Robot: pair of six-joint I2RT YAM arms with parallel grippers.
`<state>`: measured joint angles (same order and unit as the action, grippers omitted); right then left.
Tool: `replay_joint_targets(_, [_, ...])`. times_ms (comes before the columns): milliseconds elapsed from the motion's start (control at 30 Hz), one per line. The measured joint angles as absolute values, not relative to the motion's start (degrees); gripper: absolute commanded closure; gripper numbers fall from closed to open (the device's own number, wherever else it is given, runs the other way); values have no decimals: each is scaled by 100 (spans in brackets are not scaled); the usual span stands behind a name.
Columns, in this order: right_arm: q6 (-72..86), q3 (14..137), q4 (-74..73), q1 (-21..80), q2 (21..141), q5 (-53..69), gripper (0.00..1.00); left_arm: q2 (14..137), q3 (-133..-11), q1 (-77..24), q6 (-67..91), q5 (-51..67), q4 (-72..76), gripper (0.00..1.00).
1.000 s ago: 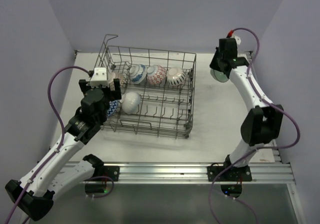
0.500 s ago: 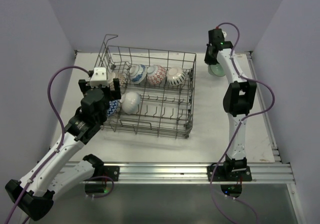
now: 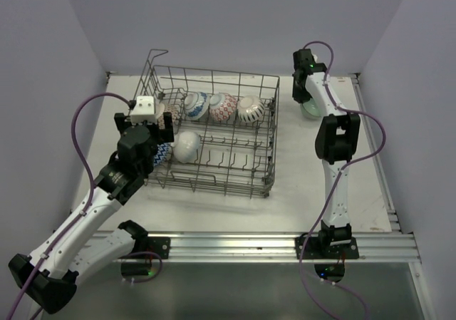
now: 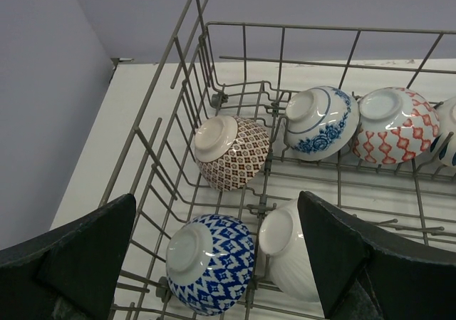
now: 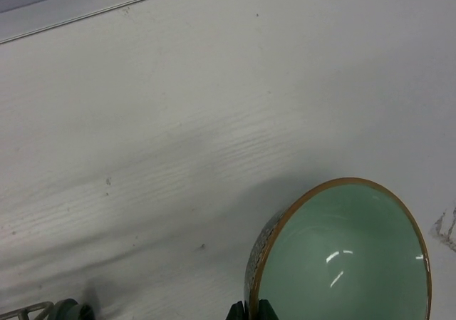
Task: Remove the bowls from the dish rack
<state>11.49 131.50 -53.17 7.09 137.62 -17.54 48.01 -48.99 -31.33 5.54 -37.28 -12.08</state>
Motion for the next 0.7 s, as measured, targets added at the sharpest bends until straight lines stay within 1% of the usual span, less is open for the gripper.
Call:
replay_joint_targets(67, [1127, 13141, -5312, 711, 13762, -1761, 84, 4810, -4899, -3133, 554, -3723, -1208, 0])
replay_joint_targets(167, [1103, 13047, -5280, 709, 13762, -1785, 73, 4816, -4899, -3133, 554, -3704, -1208, 0])
replay_joint_targets(267, [1081, 12949, -5256, 711, 13762, -1813, 70, 4821, -4899, -3133, 554, -3684, -1208, 0])
replay_joint_targets(300, [1076, 12914, -5236, 711, 13762, -1813, 61, 4827, -4899, -3133, 554, -3680, -1208, 0])
replay_joint_targets(367, [1072, 12873, -5227, 711, 13762, -1833, 51, 4834, -4899, -3133, 554, -3669, -1208, 0])
replay_joint_targets(400, [1070, 12853, -5221, 711, 13762, -1828, 44, 4838, -4899, -3133, 554, -3667, -1208, 0])
replay_joint_targets(567, [1076, 12811, -5234, 711, 13756, -1789, 34, 4842, -4899, -3133, 554, -3656, -1208, 0])
replay_joint_targets(600, [1087, 12811, -5236, 709, 13740, -1745, 29, 4842, -4899, -3133, 554, -3649, -1208, 0])
replay_joint_targets(700, [1129, 12811, -5290, 709, 13620, -1590, 21, 4842, -4899, -3133, 552, -3603, -1208, 0])
